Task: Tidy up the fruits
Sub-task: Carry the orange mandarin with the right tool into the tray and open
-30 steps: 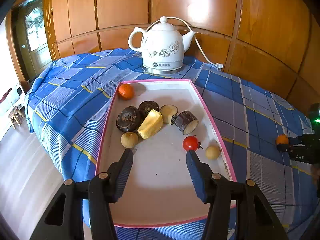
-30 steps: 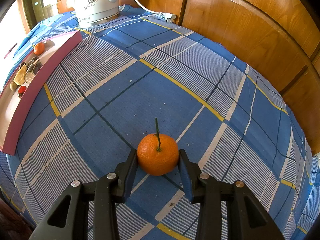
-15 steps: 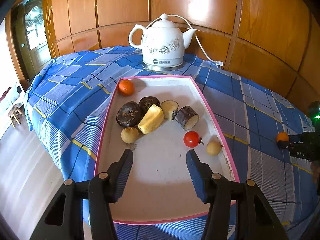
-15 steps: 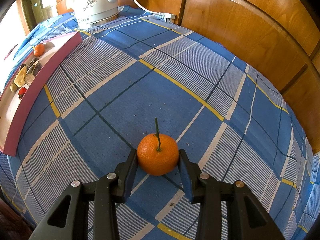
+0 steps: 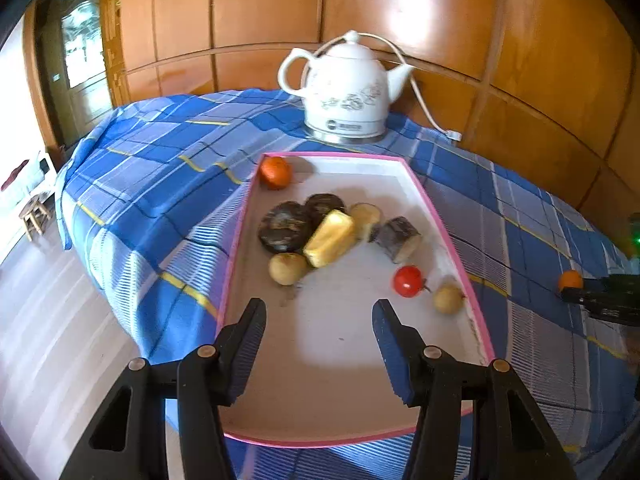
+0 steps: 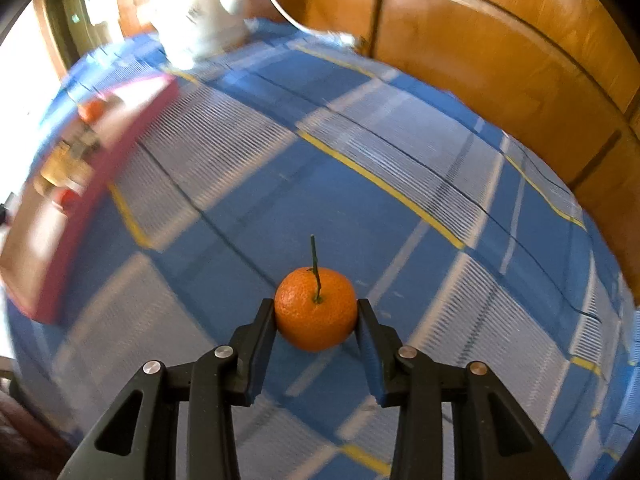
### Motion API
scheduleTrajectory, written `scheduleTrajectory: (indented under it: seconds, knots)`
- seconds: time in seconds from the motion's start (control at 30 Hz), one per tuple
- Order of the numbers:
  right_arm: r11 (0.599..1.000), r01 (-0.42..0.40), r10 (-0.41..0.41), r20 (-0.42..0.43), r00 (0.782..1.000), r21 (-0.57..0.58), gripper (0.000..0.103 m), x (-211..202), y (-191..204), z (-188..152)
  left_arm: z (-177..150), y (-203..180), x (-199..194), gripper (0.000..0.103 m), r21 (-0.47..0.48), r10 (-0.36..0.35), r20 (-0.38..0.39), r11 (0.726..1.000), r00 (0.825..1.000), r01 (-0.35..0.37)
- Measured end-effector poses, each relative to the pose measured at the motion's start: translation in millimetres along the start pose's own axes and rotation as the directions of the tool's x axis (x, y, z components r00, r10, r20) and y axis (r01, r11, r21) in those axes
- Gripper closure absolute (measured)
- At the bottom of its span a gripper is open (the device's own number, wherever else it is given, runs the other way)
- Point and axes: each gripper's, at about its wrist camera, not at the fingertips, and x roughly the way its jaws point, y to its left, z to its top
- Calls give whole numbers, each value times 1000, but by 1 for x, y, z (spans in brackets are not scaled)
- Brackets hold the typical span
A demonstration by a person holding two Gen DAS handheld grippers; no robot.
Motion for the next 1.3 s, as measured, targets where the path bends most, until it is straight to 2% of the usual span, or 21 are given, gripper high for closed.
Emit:
scheduleTrajectory:
  seconds: [0.13,0.33,0.43,0.5,0.57,0.6,0.77,0.83,0.97,1.13,1.23,1.3]
  knots:
    - [988,-142,145,53,988,-58,63,-20,49,12,1,17,-1,47,-40,23,6,999,1000,-23]
    - [924,-314,335,69,940,-220,63,-32,148,37,-3,36,-2,47,-81,41,6,996,999,-40]
    - [897,-354,377,41,925,-264,63,-21,192,52,-5,43,-2,47,-101,39,3,994,999,-38]
    - [893,-364,383,23,923,-266,63,-9,211,61,-5,46,-2,47,-109,36,5,993,999,-35]
    - [897,-355,369,4,929,-263,62,8,226,71,-6,49,-2,47,-115,33,5,993,999,-32]
    - [909,-333,344,-1,939,-249,62,19,232,77,-6,50,-2,47,-117,32,5,993,999,-31]
    - [927,-302,302,-33,953,-223,61,47,238,86,-9,55,0,47,-130,25,-2,991,1000,-26]
    - [926,-318,317,-39,948,-203,58,49,232,86,-9,55,1,47,-133,24,-2,991,1000,-24]
    - [921,-339,346,0,938,-189,48,35,220,81,-9,53,4,47,-132,16,-6,991,1000,-17]
    - [912,-350,361,16,932,-213,49,12,214,63,-9,51,1,47,-126,16,3,992,1000,-16]
    - [902,-367,383,27,923,-228,76,2,213,53,-8,51,-1,47,-128,19,7,992,1000,-18]
    - [895,-383,396,13,918,-230,78,5,217,52,-9,50,-2,47,-124,20,7,992,1000,-19]
